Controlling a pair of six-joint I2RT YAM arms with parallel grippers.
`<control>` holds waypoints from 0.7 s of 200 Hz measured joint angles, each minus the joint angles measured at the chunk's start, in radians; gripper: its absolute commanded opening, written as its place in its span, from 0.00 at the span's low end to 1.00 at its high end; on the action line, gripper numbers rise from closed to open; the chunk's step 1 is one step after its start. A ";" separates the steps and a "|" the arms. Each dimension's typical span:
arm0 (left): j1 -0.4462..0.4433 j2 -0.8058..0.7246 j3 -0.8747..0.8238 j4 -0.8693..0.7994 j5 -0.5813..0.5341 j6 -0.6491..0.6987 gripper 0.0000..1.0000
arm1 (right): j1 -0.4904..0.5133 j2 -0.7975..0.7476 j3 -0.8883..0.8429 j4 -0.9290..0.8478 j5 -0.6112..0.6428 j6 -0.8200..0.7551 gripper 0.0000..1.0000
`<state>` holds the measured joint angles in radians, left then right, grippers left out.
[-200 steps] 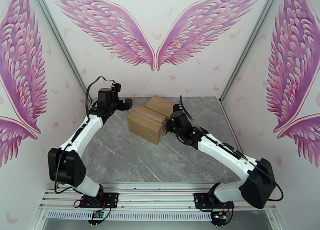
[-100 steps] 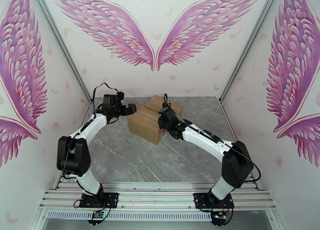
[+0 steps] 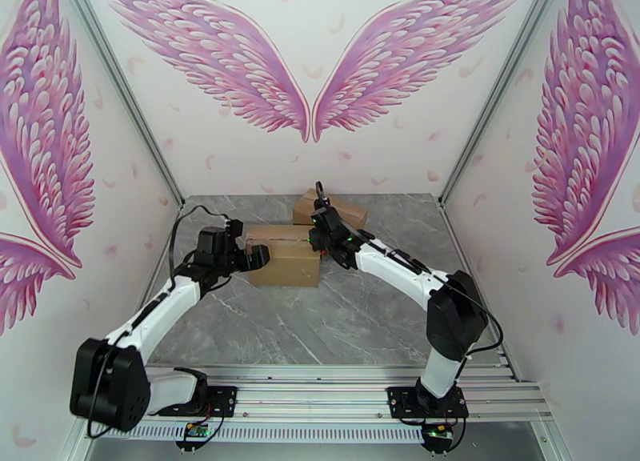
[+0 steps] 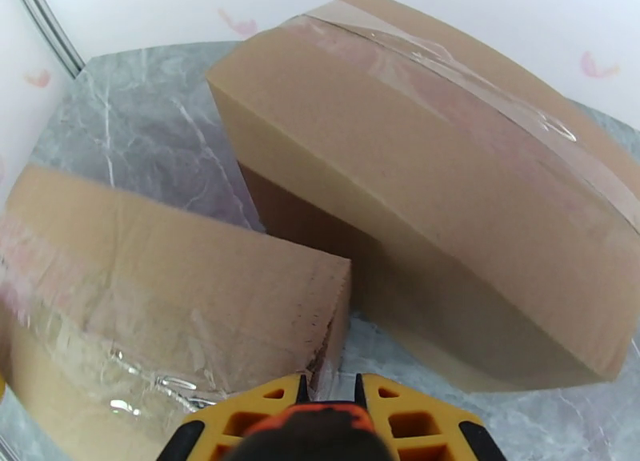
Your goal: Unpack the express box
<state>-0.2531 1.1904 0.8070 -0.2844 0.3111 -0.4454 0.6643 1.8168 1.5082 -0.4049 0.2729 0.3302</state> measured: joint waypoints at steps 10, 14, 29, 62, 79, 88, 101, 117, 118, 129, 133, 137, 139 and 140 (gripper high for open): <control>-0.019 -0.059 -0.032 -0.019 -0.029 -0.015 0.98 | 0.000 0.026 0.035 -0.003 -0.006 -0.007 0.00; -0.024 -0.079 -0.040 -0.029 -0.043 -0.021 0.98 | 0.000 0.037 0.051 -0.005 -0.009 -0.008 0.00; -0.030 -0.145 -0.048 -0.062 -0.092 -0.031 0.99 | 0.005 0.056 0.080 -0.004 -0.016 -0.010 0.00; 0.036 -0.226 0.010 -0.125 -0.152 -0.021 0.99 | 0.011 0.026 0.063 0.000 -0.022 0.010 0.00; 0.101 -0.203 0.090 -0.145 -0.138 0.003 0.99 | 0.011 -0.029 0.019 -0.006 -0.026 0.033 0.00; 0.133 -0.170 0.144 -0.151 -0.120 0.019 0.99 | 0.011 -0.062 -0.004 -0.008 -0.027 0.043 0.00; 0.169 -0.092 0.237 -0.161 -0.097 0.048 0.99 | 0.011 -0.116 -0.042 -0.011 -0.027 0.060 0.00; 0.189 0.029 0.349 -0.161 -0.061 0.084 0.99 | 0.011 -0.185 -0.090 -0.019 -0.026 0.071 0.00; 0.190 0.035 0.354 -0.159 -0.060 0.085 0.99 | 0.011 -0.188 -0.092 -0.019 -0.025 0.071 0.00; 0.195 0.120 0.414 -0.159 -0.031 0.108 0.98 | 0.014 -0.231 -0.122 -0.020 -0.024 0.073 0.00; 0.195 0.153 0.434 -0.159 -0.018 0.114 0.98 | 0.016 -0.248 -0.134 -0.020 -0.022 0.073 0.00; 0.195 0.186 0.456 -0.160 -0.007 0.122 0.97 | 0.018 -0.262 -0.146 -0.022 -0.023 0.072 0.00; 0.195 0.204 0.467 -0.160 -0.002 0.126 0.97 | 0.019 -0.270 -0.153 -0.022 -0.022 0.072 0.00; 0.195 0.209 0.471 -0.161 0.001 0.127 0.97 | 0.020 -0.272 -0.155 -0.022 -0.022 0.072 0.00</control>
<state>-0.0578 1.3998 1.2781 -0.4454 0.3119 -0.3183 0.6842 1.5444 1.3533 -0.4271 0.2508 0.4019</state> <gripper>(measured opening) 0.980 0.206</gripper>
